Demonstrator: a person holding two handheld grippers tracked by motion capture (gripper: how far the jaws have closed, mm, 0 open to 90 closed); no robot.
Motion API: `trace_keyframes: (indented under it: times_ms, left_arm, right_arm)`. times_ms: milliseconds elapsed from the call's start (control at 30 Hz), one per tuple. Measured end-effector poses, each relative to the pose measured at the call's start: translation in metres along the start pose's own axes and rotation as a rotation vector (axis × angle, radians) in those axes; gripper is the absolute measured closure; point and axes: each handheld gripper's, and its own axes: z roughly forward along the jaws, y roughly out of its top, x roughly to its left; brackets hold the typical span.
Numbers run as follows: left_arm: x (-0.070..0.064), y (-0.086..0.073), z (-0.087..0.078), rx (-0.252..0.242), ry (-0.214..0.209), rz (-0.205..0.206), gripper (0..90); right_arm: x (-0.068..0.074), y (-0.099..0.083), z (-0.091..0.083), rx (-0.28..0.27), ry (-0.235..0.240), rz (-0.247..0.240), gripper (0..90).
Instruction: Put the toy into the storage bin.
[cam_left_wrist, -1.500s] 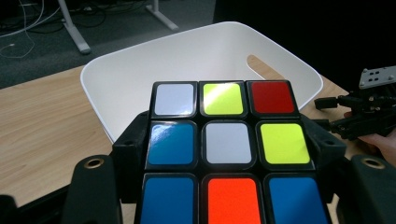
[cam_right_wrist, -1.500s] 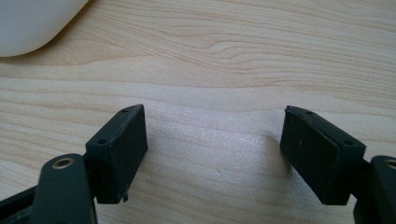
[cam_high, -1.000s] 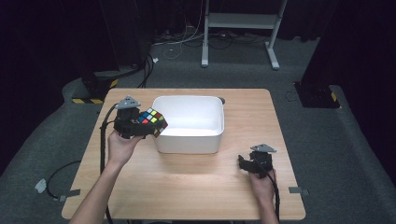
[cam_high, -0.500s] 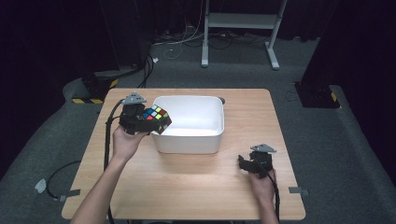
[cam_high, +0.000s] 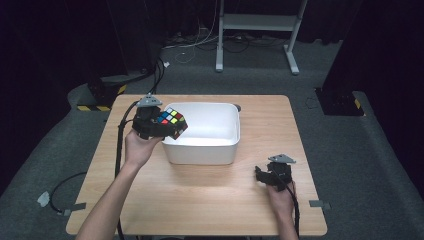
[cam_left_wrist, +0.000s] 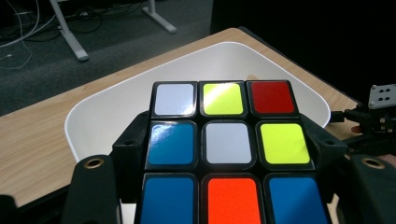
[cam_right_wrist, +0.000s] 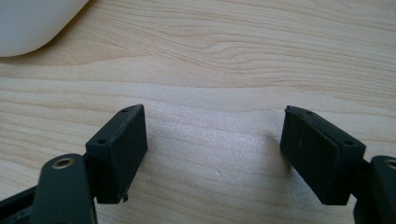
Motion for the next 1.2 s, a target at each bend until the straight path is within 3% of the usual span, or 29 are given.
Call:
trace_keyframes:
  times_ms: [800, 1200]
  left_arm:
    - [-0.008, 0.021, 0.024, 0.018, -0.013, 0.031, 33.8]
    - [-0.007, 0.024, 0.04, 0.02, -0.013, 0.015, 33.7]
  right_arm:
    - [0.0, 0.0, 0.0, 0.001, -0.001, 0.0, 22.6]
    - [0.0, 0.0, 0.0, 0.001, -0.001, 0.0, 22.6]
